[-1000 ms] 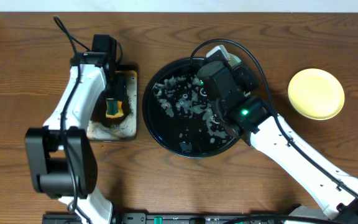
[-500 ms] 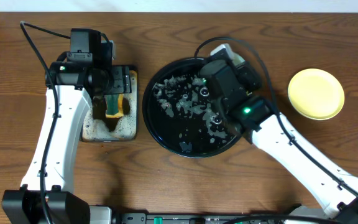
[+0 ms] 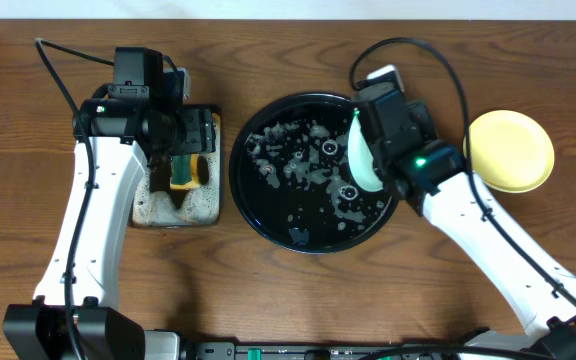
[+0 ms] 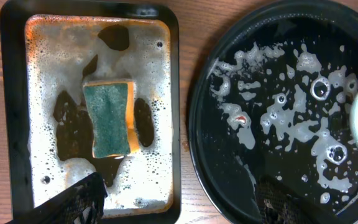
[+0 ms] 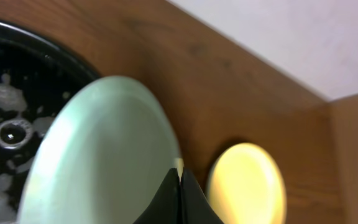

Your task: Clean dirty plates on tray and stack at the side

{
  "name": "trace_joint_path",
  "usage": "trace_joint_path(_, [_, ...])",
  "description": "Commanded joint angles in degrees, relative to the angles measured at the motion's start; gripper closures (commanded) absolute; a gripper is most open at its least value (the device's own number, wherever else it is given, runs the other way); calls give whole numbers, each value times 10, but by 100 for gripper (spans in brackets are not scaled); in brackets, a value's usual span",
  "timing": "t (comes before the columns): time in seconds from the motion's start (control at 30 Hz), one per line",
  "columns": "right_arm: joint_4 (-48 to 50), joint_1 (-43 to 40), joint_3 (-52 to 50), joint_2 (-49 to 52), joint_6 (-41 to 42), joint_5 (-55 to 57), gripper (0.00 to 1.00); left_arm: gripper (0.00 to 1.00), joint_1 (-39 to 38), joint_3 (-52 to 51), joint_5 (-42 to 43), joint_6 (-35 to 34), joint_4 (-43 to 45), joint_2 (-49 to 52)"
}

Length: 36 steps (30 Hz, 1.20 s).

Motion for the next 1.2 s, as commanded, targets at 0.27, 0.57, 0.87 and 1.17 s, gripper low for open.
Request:
trace_joint_path(0.27, [-11,-82,-1,-38,68,-165,99,22,0,7,8,-1,-3,1])
trace_joint_path(0.57, [-48,-125,-2,-42,103,-199,91,22,-1,7,21,-3,-3,1])
trace_joint_path(0.87, [-121,-217,-2,12,115,-299,48,22,-2,7,29,-3,-5,1])
trace_joint_path(1.17, [-99,-231,-2,116,61,-359,59,22,-2,7,29,-3,-5,1])
